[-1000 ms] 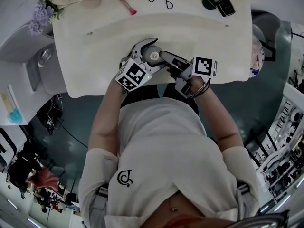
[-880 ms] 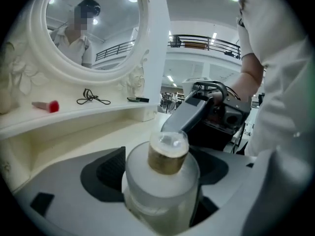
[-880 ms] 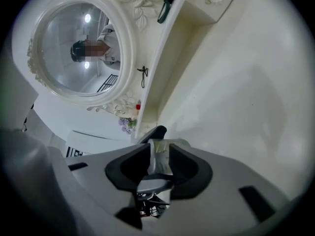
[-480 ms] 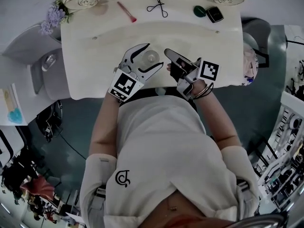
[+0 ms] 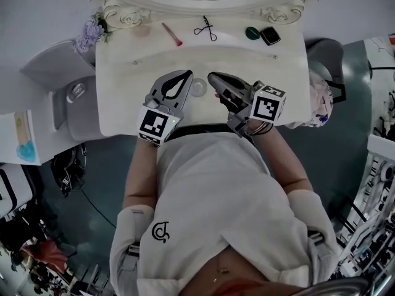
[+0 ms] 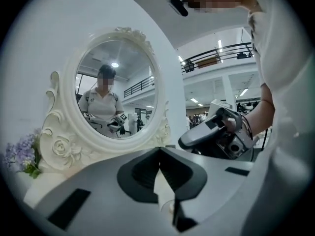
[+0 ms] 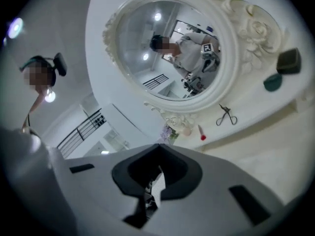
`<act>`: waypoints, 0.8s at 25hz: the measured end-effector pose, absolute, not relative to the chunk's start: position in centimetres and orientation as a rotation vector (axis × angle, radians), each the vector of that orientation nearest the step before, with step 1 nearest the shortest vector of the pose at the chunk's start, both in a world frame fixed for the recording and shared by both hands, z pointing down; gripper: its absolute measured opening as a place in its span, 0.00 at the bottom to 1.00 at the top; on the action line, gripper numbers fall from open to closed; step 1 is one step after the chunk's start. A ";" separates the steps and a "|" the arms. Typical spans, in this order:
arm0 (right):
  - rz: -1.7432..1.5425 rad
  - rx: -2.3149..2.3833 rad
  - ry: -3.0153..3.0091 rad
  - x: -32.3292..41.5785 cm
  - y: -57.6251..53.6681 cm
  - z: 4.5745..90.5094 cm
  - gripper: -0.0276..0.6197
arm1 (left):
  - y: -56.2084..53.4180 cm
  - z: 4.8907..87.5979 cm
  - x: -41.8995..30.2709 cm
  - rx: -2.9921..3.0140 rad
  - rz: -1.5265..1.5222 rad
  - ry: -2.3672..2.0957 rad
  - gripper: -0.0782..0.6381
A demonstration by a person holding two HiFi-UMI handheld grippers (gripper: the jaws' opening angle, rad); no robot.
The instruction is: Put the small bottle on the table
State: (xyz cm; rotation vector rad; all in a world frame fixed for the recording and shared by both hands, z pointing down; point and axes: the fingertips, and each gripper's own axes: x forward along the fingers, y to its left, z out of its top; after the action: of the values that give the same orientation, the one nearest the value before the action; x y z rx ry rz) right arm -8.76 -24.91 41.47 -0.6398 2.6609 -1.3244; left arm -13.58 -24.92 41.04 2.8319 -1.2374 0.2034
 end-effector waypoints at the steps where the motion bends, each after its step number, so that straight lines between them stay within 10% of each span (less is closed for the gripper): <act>1: -1.250 -0.649 2.709 -8.9 -24.9 40.9 0.05 | -24.8 40.8 -14.1 2.819 0.194 -1.258 0.13; 20: 0.013 -1.321 2.917 -4.9 -28.4 34.7 0.05 | -25.2 33.3 -19.1 2.700 0.158 -1.580 0.13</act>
State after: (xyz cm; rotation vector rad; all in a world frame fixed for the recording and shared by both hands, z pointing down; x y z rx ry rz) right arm -4.90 -28.41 34.69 -1.3213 2.9170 0.0132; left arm -19.12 -25.23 33.32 2.7005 -1.5800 0.1582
